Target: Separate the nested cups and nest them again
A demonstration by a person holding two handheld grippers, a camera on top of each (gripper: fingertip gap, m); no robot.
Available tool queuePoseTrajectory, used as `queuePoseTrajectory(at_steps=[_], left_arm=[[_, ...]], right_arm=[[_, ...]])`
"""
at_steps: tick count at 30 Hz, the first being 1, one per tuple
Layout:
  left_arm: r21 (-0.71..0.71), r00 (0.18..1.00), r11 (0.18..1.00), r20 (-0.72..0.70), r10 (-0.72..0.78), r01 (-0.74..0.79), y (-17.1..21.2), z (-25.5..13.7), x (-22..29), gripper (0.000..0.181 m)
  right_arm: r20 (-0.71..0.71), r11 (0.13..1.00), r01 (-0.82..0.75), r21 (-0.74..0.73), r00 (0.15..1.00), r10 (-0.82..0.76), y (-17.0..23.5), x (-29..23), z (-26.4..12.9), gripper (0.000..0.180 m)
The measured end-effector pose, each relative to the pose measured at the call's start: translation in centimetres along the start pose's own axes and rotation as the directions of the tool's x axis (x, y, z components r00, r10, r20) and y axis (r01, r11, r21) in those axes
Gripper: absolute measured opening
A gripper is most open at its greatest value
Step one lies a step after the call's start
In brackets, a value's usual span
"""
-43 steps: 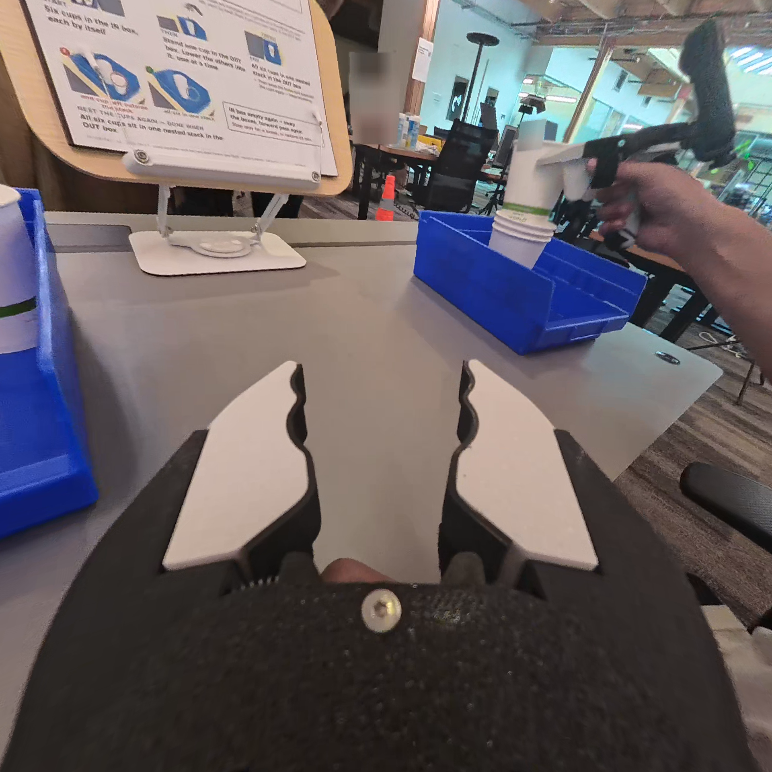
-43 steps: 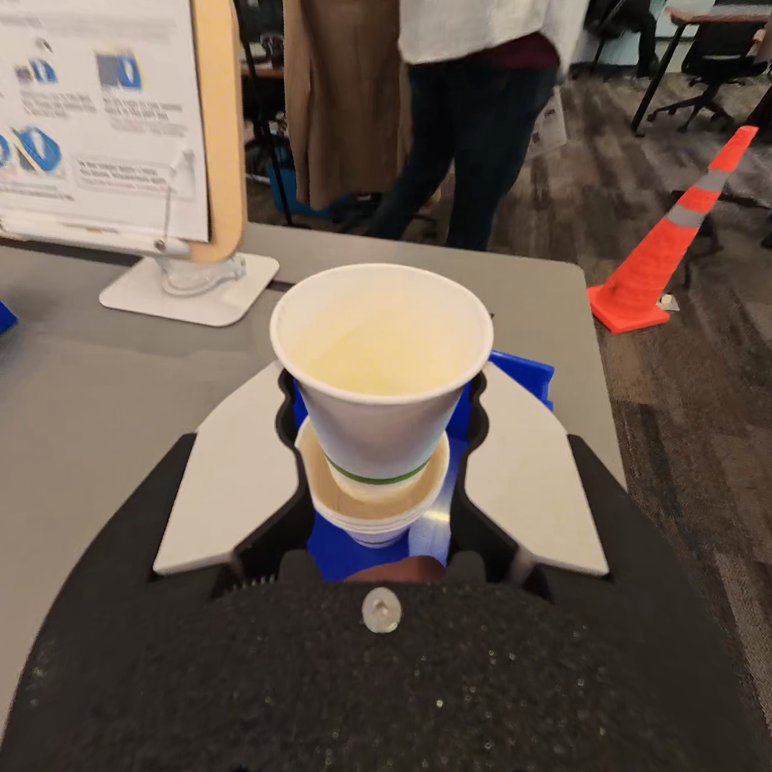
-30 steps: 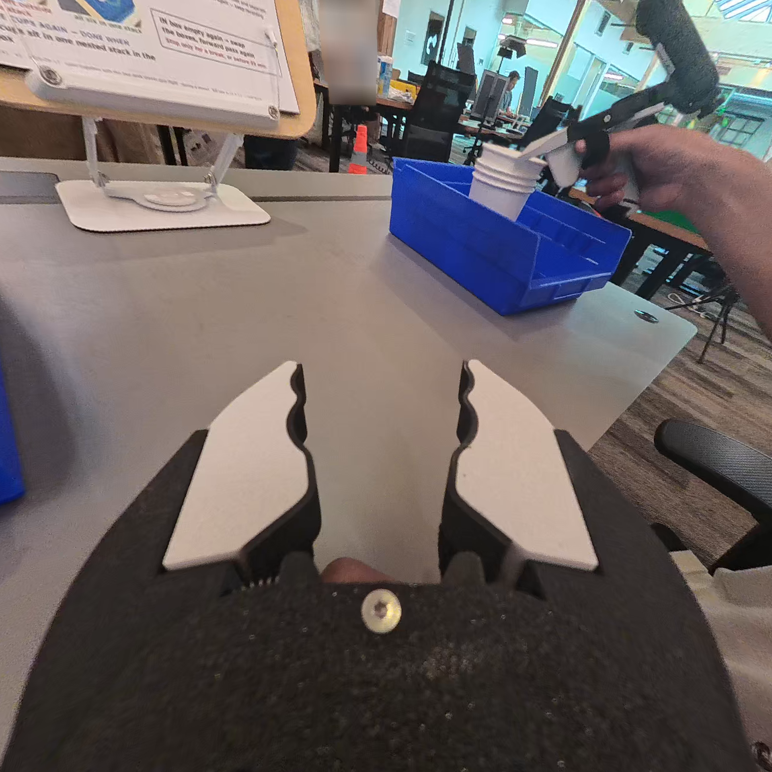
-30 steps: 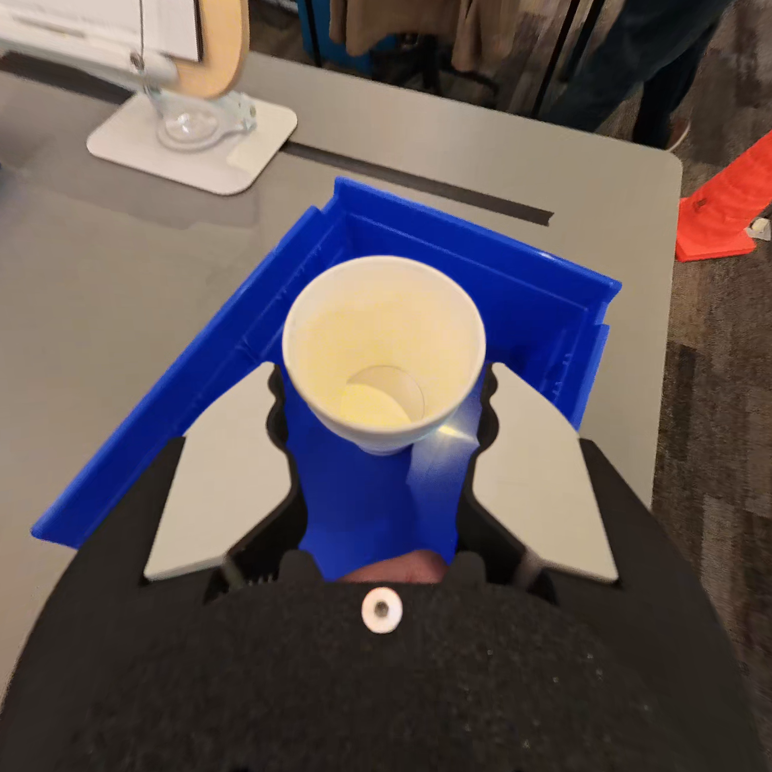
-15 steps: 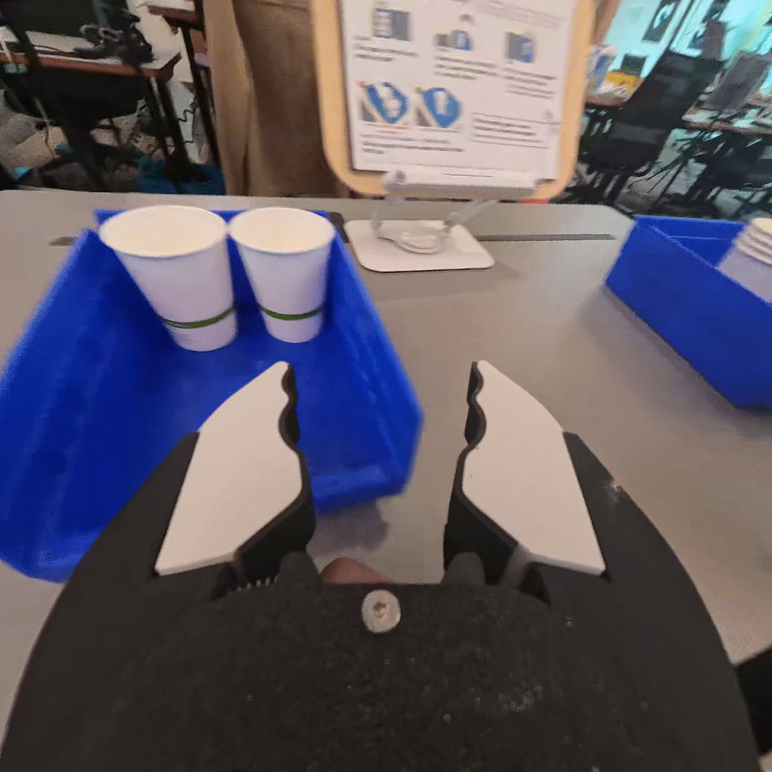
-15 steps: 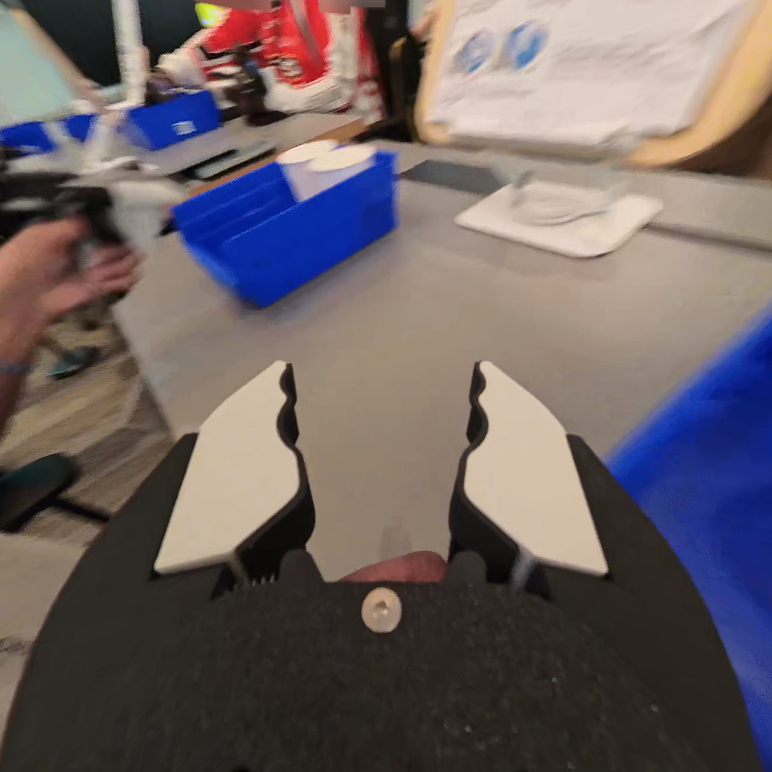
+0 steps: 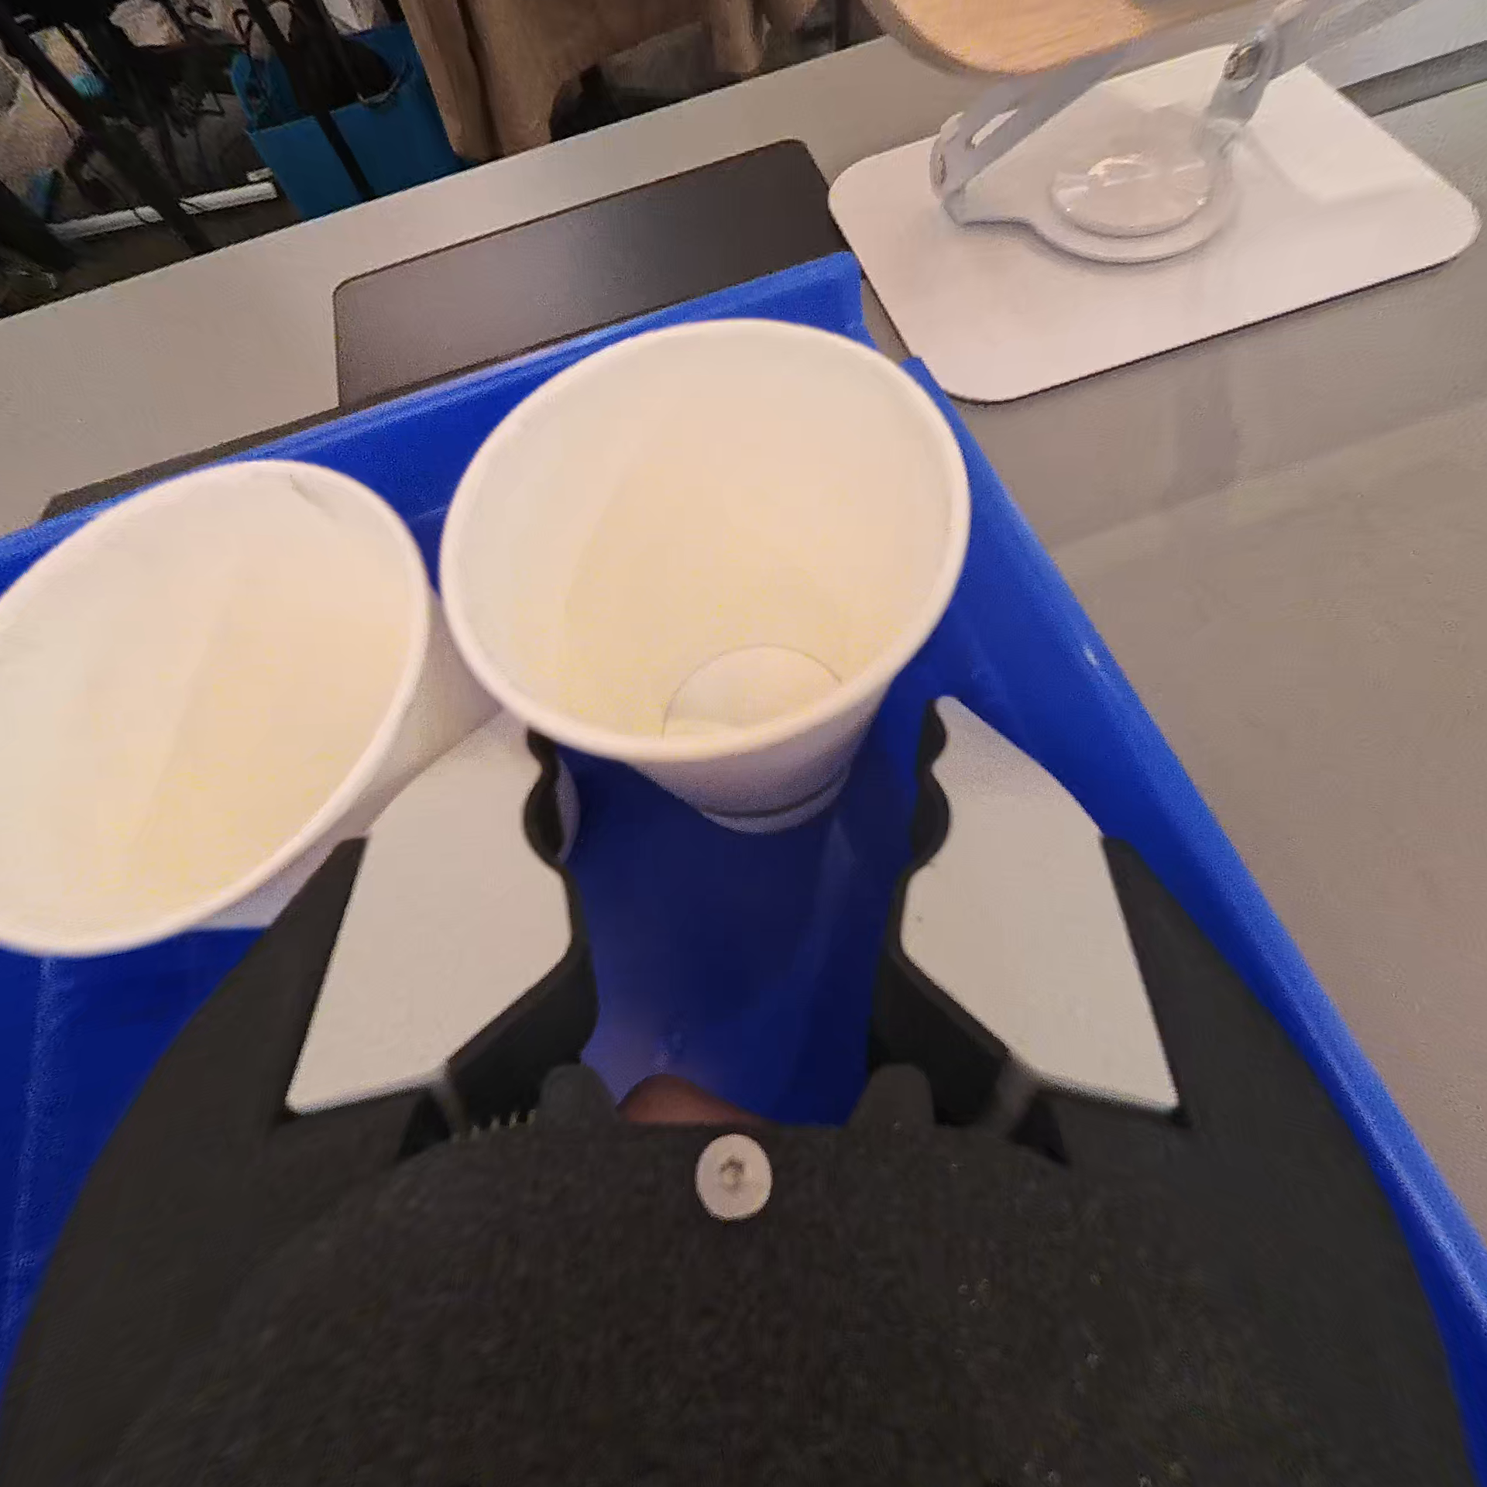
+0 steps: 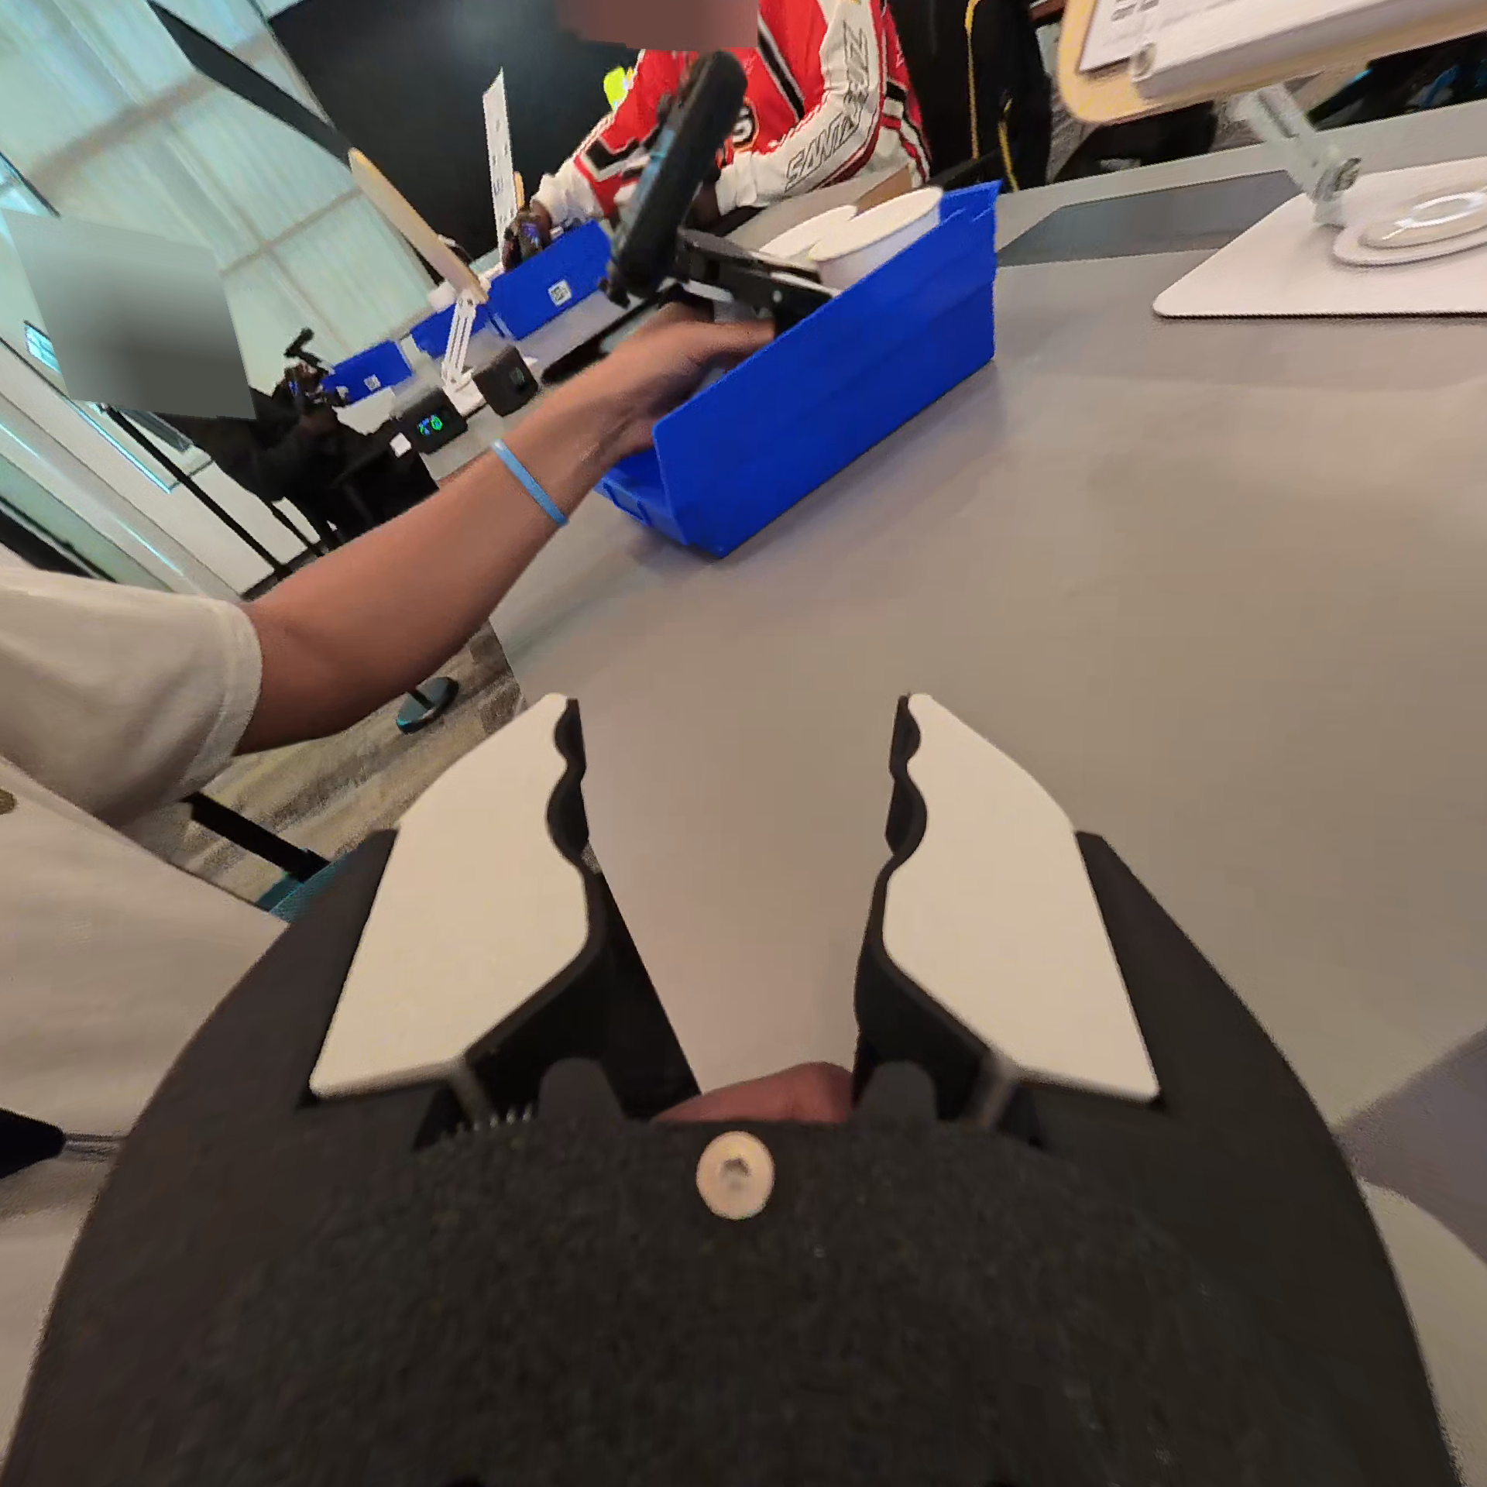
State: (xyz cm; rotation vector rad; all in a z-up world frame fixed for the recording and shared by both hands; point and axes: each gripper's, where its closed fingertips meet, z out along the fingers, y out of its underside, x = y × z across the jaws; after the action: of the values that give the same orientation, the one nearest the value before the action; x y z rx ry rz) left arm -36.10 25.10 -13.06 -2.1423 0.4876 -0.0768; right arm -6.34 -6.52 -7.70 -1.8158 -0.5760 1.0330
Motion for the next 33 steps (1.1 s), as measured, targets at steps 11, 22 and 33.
queuePoseTrajectory(at_steps=[11,22,33], left_arm=[[0.088,1.000,0.996,0.000,-0.022,0.022,-0.8,-2.0,0.3,0.075],[0.321,0.846,0.933,-0.441,0.299,-0.163,-1.9,-21.6,10.1,0.075],[0.430,0.444,0.743,-0.608,0.658,-0.513,-1.0,-21.7,27.4,0.075]], right_arm=[[-0.072,0.999,0.034,-0.007,0.997,-0.034,-0.3,2.0,-2.2,0.070],[-0.006,0.972,0.220,-0.085,0.975,-0.221,-4.6,4.5,-3.0,0.087],[0.324,0.780,0.593,-0.198,0.791,-0.519,-8.8,-2.1,6.0,0.100]])
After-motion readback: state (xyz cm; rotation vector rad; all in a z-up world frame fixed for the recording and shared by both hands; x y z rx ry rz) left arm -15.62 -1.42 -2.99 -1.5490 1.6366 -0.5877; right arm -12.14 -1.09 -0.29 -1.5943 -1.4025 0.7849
